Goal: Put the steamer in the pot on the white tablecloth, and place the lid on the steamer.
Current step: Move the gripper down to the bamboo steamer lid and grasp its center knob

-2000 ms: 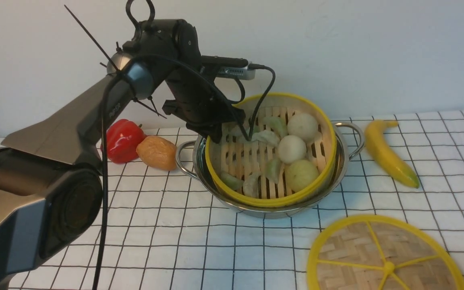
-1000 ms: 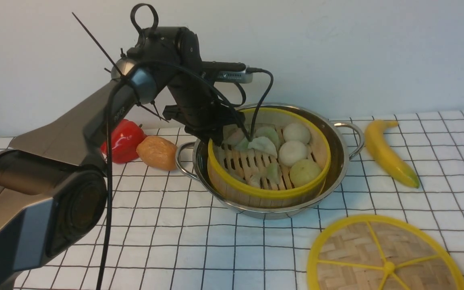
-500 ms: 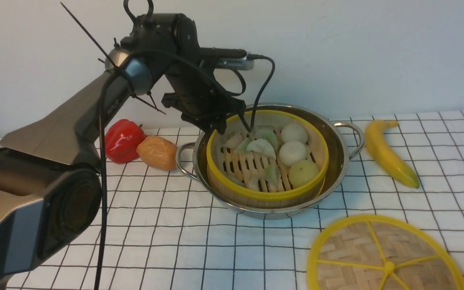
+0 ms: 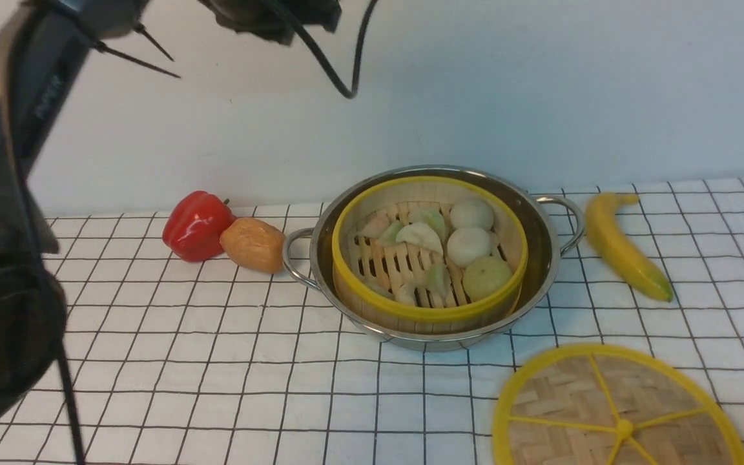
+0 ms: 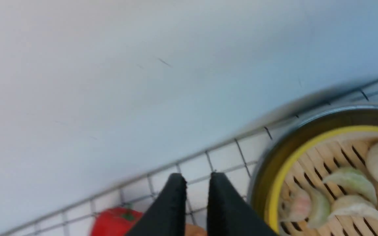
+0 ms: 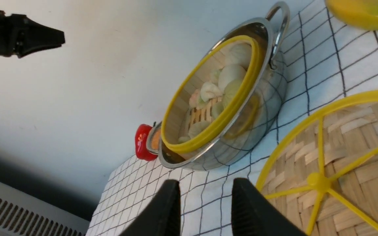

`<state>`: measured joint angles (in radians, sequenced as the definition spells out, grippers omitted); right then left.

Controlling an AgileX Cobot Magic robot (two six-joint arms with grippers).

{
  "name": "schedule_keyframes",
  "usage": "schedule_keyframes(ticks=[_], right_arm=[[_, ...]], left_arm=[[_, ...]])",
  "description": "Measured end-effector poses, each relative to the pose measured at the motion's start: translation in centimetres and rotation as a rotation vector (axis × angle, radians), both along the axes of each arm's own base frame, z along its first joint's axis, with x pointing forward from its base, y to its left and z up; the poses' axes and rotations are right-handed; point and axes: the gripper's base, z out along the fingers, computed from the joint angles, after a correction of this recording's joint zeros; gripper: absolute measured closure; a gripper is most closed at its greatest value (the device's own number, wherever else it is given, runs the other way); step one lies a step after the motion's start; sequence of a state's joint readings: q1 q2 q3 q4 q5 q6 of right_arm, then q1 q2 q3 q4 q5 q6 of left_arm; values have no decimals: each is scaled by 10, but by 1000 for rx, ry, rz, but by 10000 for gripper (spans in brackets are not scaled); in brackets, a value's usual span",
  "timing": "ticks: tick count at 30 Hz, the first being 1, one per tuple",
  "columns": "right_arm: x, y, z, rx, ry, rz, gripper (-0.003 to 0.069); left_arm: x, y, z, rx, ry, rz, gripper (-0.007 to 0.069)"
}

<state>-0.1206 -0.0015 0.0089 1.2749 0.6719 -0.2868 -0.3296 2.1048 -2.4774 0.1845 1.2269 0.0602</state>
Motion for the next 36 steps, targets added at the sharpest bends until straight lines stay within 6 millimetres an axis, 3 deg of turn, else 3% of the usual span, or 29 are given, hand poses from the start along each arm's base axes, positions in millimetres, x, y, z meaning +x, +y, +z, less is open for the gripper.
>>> schedule_keyframes(ticks=[2, 3, 5, 11, 15, 20, 23, 25, 28, 31, 32, 35, 36], right_arm=[[1, -1, 3, 14, -27, -8, 419], [1, -2, 5, 20, -55, -29, 419], [2, -3, 8, 28, -74, -42, 419], [-3, -19, 64, -20, -306, -234, 419], [0, -25, 103, -81, -367, -300, 419], [28, -15, 149, -165, -325, -140, 419], [47, -8, 164, -240, -296, -27, 419], [73, -3, 176, -340, -241, 96, 419], [110, -4, 181, -453, -125, 213, 419], [134, -7, 177, -518, -23, 263, 419], [147, -10, 172, -549, 56, 294, 419], [164, -13, 158, -598, 179, 336, 419], [171, -13, 149, -638, 243, 362, 419]], left_arm=[[-14, 6, 23, 2, -51, -4, 616], [-30, 11, 44, -5, -100, -7, 639], [-42, 16, 60, -10, -137, -11, 648], [-101, 36, 123, -5, -298, -49, 648], [-123, 43, 141, 6, -353, -68, 648], [-141, 48, 149, 16, -365, -94, 648], [-149, 49, 149, 15, -354, -110, 646], [-165, 53, 151, 15, -347, -129, 646], [-193, 62, 150, 18, -334, -137, 646], [-212, 68, 150, 13, -367, -141, 646], [-229, 74, 148, 9, -404, -145, 646], [-257, 83, 139, -5, -468, -147, 646], [-270, 87, 126, -11, -489, -152, 646]])
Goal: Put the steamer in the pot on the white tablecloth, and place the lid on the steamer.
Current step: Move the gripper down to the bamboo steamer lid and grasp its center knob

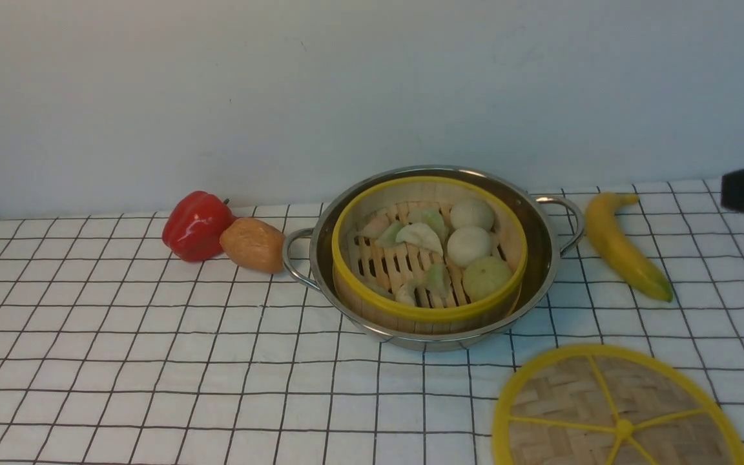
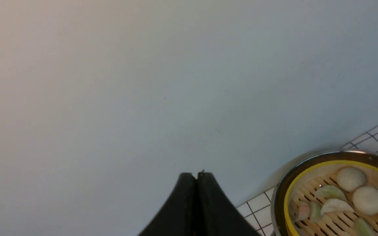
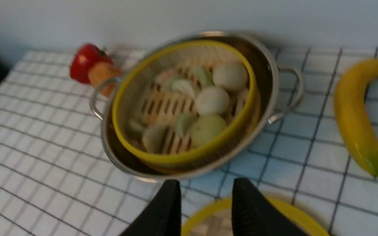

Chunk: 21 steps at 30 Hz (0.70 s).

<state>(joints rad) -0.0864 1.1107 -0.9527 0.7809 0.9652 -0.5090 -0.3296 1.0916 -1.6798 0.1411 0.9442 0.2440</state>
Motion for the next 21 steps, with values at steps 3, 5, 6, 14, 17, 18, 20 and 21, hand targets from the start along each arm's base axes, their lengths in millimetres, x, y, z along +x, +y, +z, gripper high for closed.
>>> schedule_keyframes(ticks=[3, 5, 6, 14, 17, 18, 20, 21], right_arm=[[5, 15, -18, -89, 111, 68, 419], [5, 24, -24, -143, 155, 98, 419], [3, 31, -27, -167, 178, 118, 419], [-5, 62, -60, -491, 400, 114, 419], [2, 70, -71, -529, 423, 112, 419], [4, 72, -75, -528, 427, 112, 419], [9, 75, -81, -530, 436, 113, 419], [11, 76, -84, -532, 443, 115, 419]], left_arm=[[-28, 9, -22, -37, -65, -7, 646], [-34, 11, -38, -48, -63, 1, 646], [-36, 12, -45, -56, -61, 6, 646], [-39, 13, -105, -163, 61, 39, 643], [-46, 12, -116, -200, 14, 5, 643], [-50, 12, -121, -218, -9, -11, 643], [-60, 13, -130, -254, -47, -34, 643], [-65, 14, -135, -275, -74, -45, 643]])
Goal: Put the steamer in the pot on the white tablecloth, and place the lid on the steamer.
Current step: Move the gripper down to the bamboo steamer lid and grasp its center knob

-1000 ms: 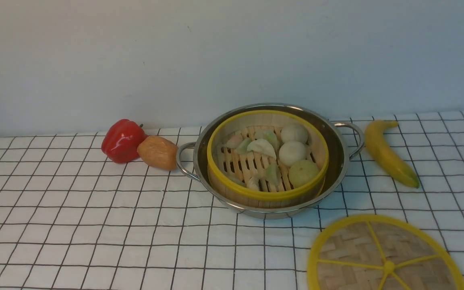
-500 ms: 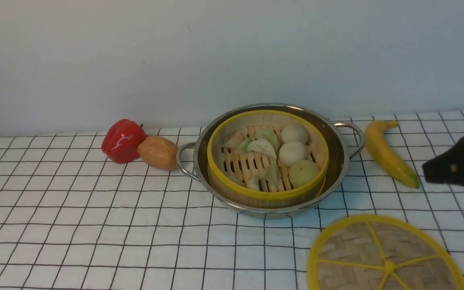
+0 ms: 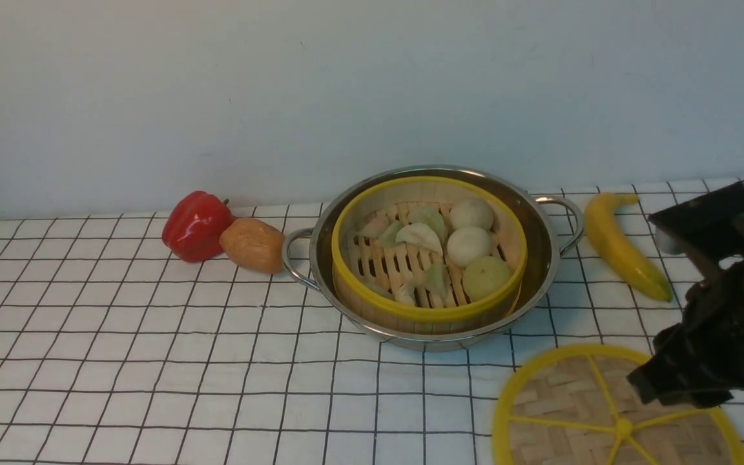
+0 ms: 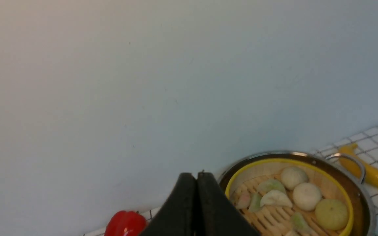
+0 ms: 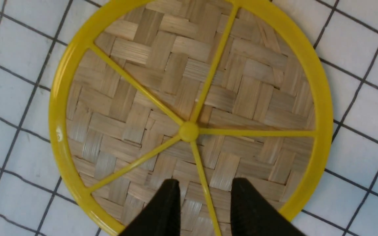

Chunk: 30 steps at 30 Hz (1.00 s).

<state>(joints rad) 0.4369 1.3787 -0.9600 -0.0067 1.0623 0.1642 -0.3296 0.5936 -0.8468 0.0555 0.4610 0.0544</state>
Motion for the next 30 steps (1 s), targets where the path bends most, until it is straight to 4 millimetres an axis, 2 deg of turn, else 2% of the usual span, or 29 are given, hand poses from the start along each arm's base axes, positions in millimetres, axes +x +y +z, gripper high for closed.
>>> schedule_keyframes(ticks=[7, 14, 30], right_arm=[[14, 6, -19, -7, 19, -1, 419], [19, 9, -29, -12, 40, 4, 419], [26, 18, -56, 0, 137, 10, 419]], left_arm=[[-28, 8, -40, -82, -137, -21, 634], [-28, 7, -68, -111, -91, -22, 634], [-27, 7, -74, -109, -58, -22, 633]])
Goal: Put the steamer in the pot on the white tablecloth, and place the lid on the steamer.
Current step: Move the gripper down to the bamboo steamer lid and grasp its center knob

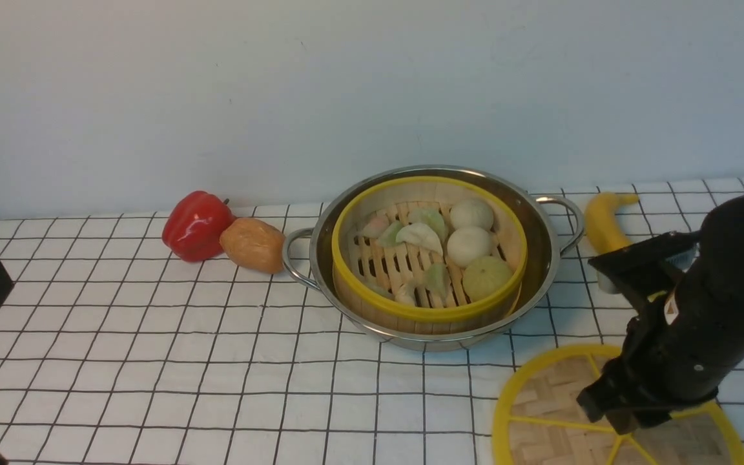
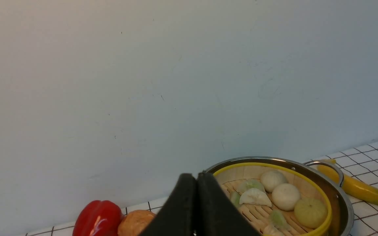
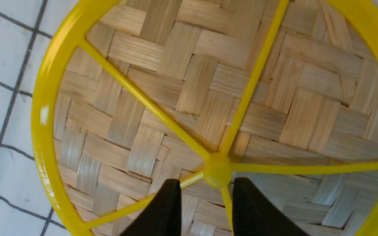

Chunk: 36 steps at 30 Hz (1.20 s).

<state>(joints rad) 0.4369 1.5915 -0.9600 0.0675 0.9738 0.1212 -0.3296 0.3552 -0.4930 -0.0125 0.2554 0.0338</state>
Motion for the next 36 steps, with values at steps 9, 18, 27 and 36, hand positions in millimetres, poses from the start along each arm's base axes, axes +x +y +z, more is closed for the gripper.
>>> schedule_keyframes(ticks=[9, 18, 27, 36], right_arm=[[4, 2, -12, -14, 26, 17, 419], [7, 3, -21, -28, 39, 24, 424], [8, 2, -21, -42, 33, 34, 527], [4, 0, -20, -63, 83, 36, 527]], left_arm=[[0, 0, -1, 2, 5, 0, 633], [0, 0, -1, 2, 5, 0, 632], [0, 0, -1, 3, 8, 0, 624], [0, 0, -1, 5, 15, 0, 623]])
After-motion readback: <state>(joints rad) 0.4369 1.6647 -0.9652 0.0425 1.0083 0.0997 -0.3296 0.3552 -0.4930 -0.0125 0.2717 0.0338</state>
